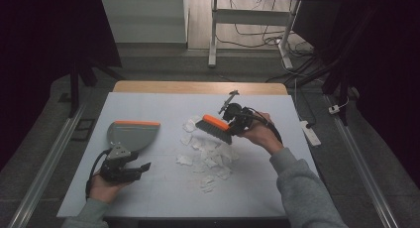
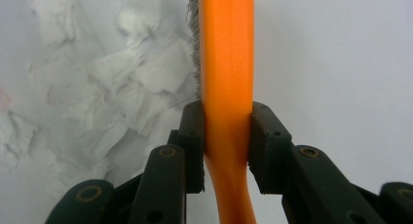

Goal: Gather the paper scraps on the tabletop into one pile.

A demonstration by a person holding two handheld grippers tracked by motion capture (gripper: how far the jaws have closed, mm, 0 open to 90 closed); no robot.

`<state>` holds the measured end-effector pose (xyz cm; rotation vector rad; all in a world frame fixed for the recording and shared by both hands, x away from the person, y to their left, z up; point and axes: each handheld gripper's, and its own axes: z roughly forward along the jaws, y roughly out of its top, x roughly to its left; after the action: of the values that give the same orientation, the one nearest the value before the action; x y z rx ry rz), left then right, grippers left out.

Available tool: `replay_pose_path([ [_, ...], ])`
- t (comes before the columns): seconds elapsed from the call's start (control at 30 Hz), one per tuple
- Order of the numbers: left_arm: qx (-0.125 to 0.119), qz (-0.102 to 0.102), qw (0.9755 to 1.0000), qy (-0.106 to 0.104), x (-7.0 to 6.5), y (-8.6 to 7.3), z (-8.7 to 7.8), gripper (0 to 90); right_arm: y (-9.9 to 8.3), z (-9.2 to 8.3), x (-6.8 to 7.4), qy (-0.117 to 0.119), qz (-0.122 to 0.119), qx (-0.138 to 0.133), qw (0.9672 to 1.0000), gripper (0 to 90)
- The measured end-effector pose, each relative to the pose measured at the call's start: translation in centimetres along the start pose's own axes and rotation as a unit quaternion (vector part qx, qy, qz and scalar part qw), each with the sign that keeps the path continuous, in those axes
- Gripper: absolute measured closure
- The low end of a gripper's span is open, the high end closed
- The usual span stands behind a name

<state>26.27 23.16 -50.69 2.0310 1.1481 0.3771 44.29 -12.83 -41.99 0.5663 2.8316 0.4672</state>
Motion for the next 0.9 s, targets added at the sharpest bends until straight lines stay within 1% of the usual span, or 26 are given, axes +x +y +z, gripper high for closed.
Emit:
replay_pose_path([
  [0.1, 0.001, 0.0, 1.0, 0.001, 0.0, 0.0, 0.1, 36.4, 0.3, -0.2, -0.7, -0.015, 0.011, -0.008, 0.9998, 70.1],
  [0.13, 0.001, 0.0, 1.0, 0.0, 0.0, 0.0, 0.1, 36.4, 0.4, -0.2, -1.0, -0.017, 0.015, -0.011, 0.9997, 70.1],
  [0.2, 0.001, -0.001, 1.0, 0.0, 0.0, -0.1, 0.1, 36.4, 0.8, 0.0, -1.5, -0.03, 0.018, -0.018, 0.9992, 70.1],
  [0.3, 0.001, -0.001, 1.0, 0.0, 0.1, -0.1, 0.1, 36.4, 1.6, 0.5, -2.2, -0.036, 0.035, -0.024, 0.9984, 70.1],
  [0.37, 0.0, -0.002, 1.0, 0.0, 0.1, -0.1, 0.1, 36.4, 2.3, 1.0, -2.7, -0.04, 0.037, -0.022, 0.9983, 70.1],
  [0.4, 0.0, -0.002, 1.0, 0.0, 0.1, -0.1, 0.1, 36.4, 2.6, 1.3, -2.9, -0.043, 0.036, -0.019, 0.9982, 70.2],
  [0.43, 0.0, -0.002, 1.0, -0.001, 0.2, -0.1, 0.1, 36.4, 3.0, 1.6, -3.2, -0.047, 0.031, -0.017, 0.9983, 70.2],
  [0.57, 0.0, -0.003, 1.0, -0.002, 0.3, -0.2, 0.1, 36.4, 4.6, 2.7, -3.9, -0.048, 0.025, -0.011, 0.9985, 70.2],
  [0.6, 0.0, -0.003, 1.0, -0.002, 0.3, -0.2, 0.1, 36.4, 5.0, 3.0, -4.1, -0.047, 0.022, -0.006, 0.9986, 70.1],
  [0.63, 0.0, -0.003, 1.0, -0.003, 0.3, -0.2, 0.1, 36.4, 5.3, 3.3, -4.2, -0.05, 0.023, -0.003, 0.9985, 70.2],
  [0.67, -0.002, -0.004, 1.0, -0.003, 0.3, -0.2, 0.1, 36.4, 5.5, 3.7, -4.4, -0.053, 0.017, 0.0, 0.9985, 70.2],
  [0.73, -0.002, -0.005, 1.0, -0.004, 0.4, -0.2, 0.1, 36.4, 5.9, 4.3, -4.7, -0.051, 0.016, 0.005, 0.9986, 70.2],
  [0.83, -0.002, -0.005, 1.0, -0.005, 0.4, -0.2, 0.1, 36.4, 6.4, 5.1, -5.3, -0.054, 0.007, 0.014, 0.9984, 70.2],
  [0.9, -0.002, -0.005, 1.0, -0.005, 0.5, -0.2, 0.1, 36.4, 6.7, 5.5, -5.5, -0.057, 0.005, 0.02, 0.9982, 70.2],
])
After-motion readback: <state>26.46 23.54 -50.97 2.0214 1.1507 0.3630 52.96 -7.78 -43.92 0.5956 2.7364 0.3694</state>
